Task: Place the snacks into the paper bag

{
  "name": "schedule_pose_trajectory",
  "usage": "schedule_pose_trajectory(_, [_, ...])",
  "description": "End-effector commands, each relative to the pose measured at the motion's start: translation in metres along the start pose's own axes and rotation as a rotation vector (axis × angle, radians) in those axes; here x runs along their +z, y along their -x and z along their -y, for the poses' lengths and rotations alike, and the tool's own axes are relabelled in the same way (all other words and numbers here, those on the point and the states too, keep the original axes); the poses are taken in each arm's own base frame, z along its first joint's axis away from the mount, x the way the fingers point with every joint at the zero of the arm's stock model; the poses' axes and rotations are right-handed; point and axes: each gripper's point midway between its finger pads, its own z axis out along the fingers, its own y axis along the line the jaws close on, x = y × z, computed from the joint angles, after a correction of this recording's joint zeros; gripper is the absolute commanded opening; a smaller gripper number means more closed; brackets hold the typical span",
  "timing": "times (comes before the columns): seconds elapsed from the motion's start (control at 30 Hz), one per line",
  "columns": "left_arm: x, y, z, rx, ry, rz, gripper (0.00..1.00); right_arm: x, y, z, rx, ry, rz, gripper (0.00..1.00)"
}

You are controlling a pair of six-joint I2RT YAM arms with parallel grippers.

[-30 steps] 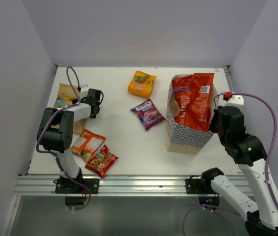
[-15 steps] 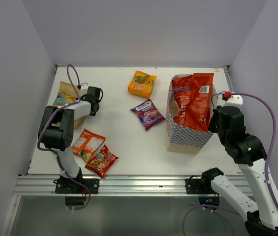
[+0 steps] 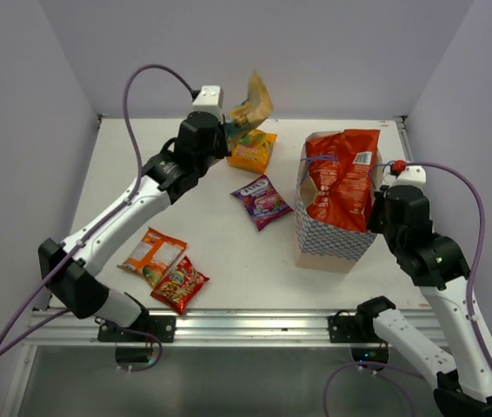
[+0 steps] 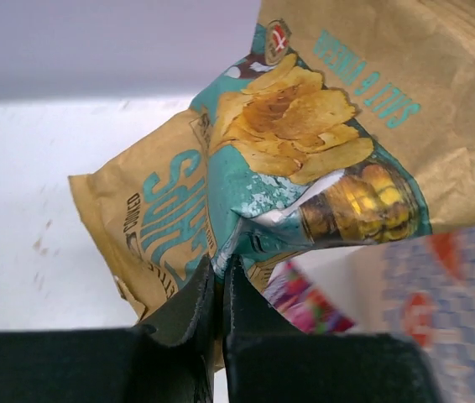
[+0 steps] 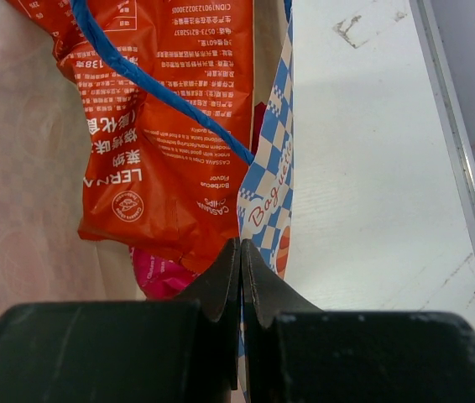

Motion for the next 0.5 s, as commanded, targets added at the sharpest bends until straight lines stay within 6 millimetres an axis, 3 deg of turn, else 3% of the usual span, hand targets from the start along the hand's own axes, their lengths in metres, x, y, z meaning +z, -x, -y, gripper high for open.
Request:
schedule_pose_trajectory(0.0, [-0.074, 0.120, 0.041, -0.108, -0.188, 0.258, 0.00, -0.001, 0.006, -0.004, 0.006, 0.022, 0.024, 0.00])
schedule_pose_trajectory(0.03, [-0.087, 0.130, 0.060, -0.111, -0.262, 0.276, 0.00, -0.001, 0.006, -0.003, 0.007, 0.019, 0.027, 0.00])
schedule_pose_trajectory(0.07, [-0.106, 0.153, 0.071, -0.131, -0.319, 0.324, 0.00, -0.002, 0.006, -0.004, 0.007, 0.021, 0.027, 0.00])
schedule_pose_trajectory(0.13, [-0.129, 0.168, 0.102, -0.137, -0.453, 0.349, 0.00, -0.003, 0.007, -0.003, 0.009, 0.019, 0.031, 0.00])
schedule_pose_trajectory(0.17, [-0.148, 0.188, 0.113, -0.155, -0.515, 0.387, 0.00, -0.003, 0.007, -0.003, 0.011, 0.021, 0.032, 0.00])
schedule_pose_trajectory(0.23, [-0.162, 0.189, 0.147, -0.155, -0.651, 0.358, 0.00, -0.004, 0.007, -0.002, 0.011, 0.019, 0.034, 0.00])
schedule_pose_trajectory(0.27, [-0.181, 0.207, 0.155, -0.184, -0.709, 0.385, 0.00, -0.004, 0.007, -0.002, 0.011, 0.019, 0.034, 0.00])
schedule_pose_trajectory(0.3, [-0.178, 0.203, 0.171, -0.184, -0.748, 0.359, 0.00, -0.004, 0.006, -0.002, 0.011, 0.020, 0.032, 0.00])
schedule_pose_trajectory(0.37, [-0.203, 0.203, 0.201, -0.204, -0.901, 0.331, 0.00, -0.007, 0.007, -0.001, 0.015, 0.024, 0.038, 0.00])
schedule_pose_trajectory(0.4, [-0.209, 0.193, 0.220, -0.195, -0.976, 0.295, 0.00, -0.007, 0.006, -0.001, 0.015, 0.023, 0.037, 0.00])
schedule_pose_trajectory(0.47, [-0.218, 0.186, 0.238, -0.208, -1.055, 0.274, 0.00, -0.008, 0.007, 0.000, 0.017, 0.023, 0.042, 0.00])
